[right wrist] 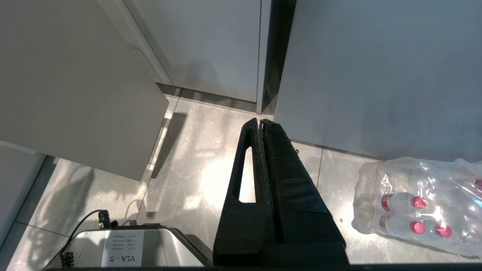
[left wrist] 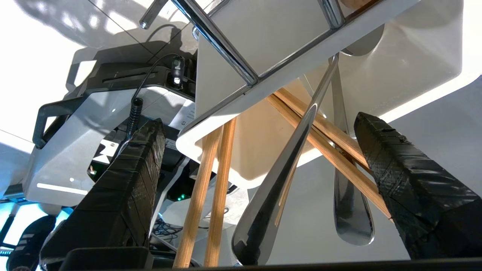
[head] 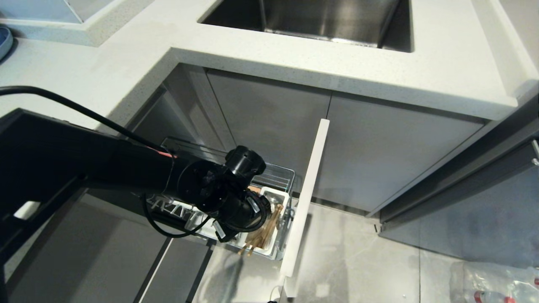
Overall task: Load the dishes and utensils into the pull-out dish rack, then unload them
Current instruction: Take the spoon out of the cupboard
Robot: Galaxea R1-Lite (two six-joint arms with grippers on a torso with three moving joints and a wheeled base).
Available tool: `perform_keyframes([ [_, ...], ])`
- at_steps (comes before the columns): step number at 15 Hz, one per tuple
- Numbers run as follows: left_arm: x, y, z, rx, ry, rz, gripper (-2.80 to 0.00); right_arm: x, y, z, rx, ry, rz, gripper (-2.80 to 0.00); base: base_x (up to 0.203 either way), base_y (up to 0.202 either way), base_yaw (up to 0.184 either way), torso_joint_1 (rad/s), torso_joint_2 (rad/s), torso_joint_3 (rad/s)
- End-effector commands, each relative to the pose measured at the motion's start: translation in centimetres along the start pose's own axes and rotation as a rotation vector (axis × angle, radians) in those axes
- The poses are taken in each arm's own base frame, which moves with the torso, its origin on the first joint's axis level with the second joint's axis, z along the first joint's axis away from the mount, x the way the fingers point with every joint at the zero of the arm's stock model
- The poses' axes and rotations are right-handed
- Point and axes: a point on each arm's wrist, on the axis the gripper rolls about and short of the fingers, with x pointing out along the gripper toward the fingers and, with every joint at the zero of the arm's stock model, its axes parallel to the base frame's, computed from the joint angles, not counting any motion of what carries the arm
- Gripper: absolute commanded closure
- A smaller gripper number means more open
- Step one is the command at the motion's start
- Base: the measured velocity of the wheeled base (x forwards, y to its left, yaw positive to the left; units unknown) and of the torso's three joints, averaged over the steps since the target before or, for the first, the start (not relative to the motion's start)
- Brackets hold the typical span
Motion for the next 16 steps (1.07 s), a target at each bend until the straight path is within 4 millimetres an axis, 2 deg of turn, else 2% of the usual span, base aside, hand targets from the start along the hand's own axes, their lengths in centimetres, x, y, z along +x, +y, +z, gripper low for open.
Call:
perform_keyframes([
  [1,-0.10,0.02,0.02,-0.007,-0.001,0.000,-2.80,0.02,0.00,-0.04,0.000,0.003,0.000,0.00,0.000,0.000,0.000,0.000,0.00,0.000],
  [2,-0.12,0.03,0.02,-0.007,-0.001,0.001,-2.80,0.02,0.00,-0.04,0.000,0.003,0.000,0.00,0.000,0.000,0.000,0.000,0.00,0.000],
  [3,-0.22,0.05,0.02,-0.008,-0.001,0.001,0.00,0.02,0.00,-0.04,0.000,0.003,0.001,0.00,0.000,0.000,0.000,0.000,0.00,0.000],
  [16,-0.96,-0.01,-0.19,-0.002,0.001,-0.010,0.00,0.02,0.00,-0.04,0.000,0.003,0.000,0.00,0.000,0.000,0.000,0.000,0.00,0.000],
])
